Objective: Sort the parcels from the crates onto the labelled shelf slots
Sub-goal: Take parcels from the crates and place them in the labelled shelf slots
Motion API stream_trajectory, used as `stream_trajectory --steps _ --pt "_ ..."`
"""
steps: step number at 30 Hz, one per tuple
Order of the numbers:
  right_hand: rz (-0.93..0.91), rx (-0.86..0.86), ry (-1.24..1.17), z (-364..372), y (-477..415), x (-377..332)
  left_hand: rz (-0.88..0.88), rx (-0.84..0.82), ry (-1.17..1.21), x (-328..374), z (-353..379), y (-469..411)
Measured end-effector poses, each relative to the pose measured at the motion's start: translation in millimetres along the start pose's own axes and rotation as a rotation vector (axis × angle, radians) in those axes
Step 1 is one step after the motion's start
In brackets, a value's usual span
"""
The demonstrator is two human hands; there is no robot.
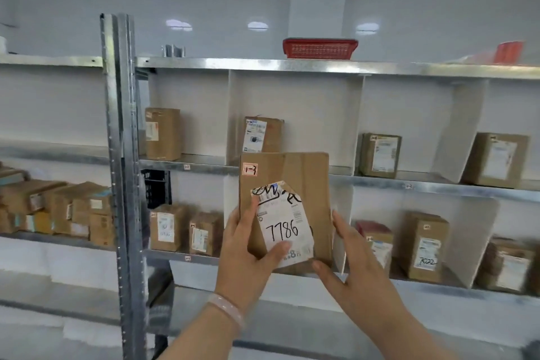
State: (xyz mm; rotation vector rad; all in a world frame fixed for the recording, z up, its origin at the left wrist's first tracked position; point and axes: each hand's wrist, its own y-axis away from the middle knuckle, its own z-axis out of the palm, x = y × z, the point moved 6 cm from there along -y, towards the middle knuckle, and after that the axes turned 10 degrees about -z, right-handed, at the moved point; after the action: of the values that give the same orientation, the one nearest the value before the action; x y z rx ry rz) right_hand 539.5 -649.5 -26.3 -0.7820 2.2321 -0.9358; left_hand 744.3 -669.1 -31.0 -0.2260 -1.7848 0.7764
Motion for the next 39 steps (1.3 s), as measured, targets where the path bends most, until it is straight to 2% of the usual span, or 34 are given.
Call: stream_trajectory --steps 5,8,13,23,30,39 --pt "0.045 -0.085 0.249 8.3 -21.9 52.4 0.040 -0.039 0.020 -23.3 50.0 -55.5" --pt "0.041 -0.079 0.340 19.3 -43.9 79.5 0.080 -0.054 0.015 -43.1 75.7 -93.4" --pt "0.074 -0.087 0.366 48.8 -93.4 118.0 0.052 -0.104 0.117 -81.6 110.2 -155.1" --pt "0.160 -0.066 0.441 82.5 -159.1 184.8 0.084 -0.155 0.119 -116.4 160.4 -249.1" --pt "0.178 0.055 0.459 46.5 -154.7 222.0 0.128 -0.194 0.176 -100.6 220.5 -264.4" --pt "0.235 0.191 0.616 -55.1 -120.5 297.0 0.252 -0.218 0.250 -33.4 339.6 -245.5"
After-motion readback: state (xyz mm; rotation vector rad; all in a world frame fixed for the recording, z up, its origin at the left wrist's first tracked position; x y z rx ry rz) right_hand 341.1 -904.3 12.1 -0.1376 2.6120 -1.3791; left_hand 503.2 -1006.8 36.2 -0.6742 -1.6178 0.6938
